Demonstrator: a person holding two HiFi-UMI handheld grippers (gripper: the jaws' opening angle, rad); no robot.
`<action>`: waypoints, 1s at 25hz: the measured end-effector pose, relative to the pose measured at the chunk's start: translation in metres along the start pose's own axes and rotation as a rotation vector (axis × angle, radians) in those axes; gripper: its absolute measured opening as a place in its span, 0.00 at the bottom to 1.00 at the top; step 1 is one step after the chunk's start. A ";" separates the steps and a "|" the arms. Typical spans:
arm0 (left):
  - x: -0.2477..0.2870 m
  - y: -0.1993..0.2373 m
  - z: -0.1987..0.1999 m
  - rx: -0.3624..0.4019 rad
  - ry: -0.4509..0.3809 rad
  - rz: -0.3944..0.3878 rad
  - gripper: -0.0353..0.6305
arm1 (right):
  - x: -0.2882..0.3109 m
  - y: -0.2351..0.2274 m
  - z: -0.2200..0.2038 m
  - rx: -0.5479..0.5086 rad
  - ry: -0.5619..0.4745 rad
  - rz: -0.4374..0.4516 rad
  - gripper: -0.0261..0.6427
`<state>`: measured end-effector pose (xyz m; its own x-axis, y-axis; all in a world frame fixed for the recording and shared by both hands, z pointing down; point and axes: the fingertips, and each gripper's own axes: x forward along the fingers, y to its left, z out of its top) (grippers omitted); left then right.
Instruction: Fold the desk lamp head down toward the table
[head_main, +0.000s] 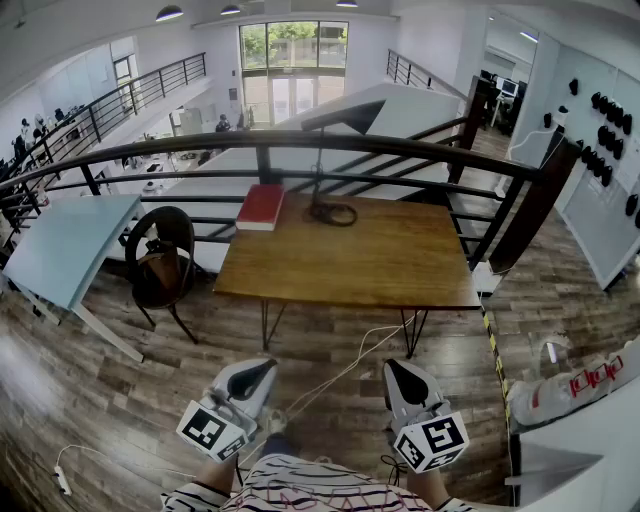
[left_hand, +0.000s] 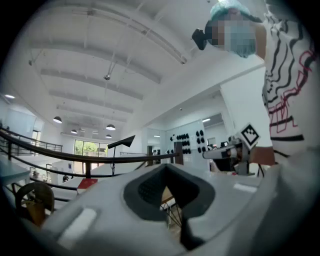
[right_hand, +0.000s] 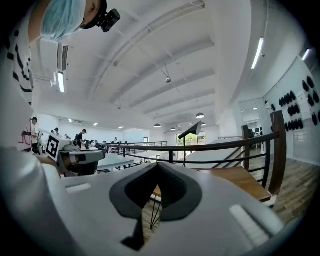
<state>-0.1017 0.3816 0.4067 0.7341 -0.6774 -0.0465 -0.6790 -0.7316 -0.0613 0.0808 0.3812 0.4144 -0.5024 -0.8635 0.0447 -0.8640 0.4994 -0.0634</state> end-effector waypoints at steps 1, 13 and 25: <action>-0.001 -0.001 -0.001 0.000 0.001 0.000 0.06 | -0.001 0.000 -0.001 0.000 0.000 -0.001 0.04; 0.026 0.023 -0.015 -0.042 -0.009 -0.045 0.22 | 0.035 -0.009 0.005 -0.042 -0.057 0.002 0.25; 0.111 0.155 -0.024 -0.059 -0.006 -0.095 0.35 | 0.167 -0.058 0.023 -0.082 -0.023 -0.081 0.42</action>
<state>-0.1256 0.1915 0.4155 0.7951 -0.6045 -0.0493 -0.6055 -0.7958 -0.0066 0.0481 0.2063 0.4030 -0.4308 -0.9021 0.0239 -0.9020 0.4313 0.0217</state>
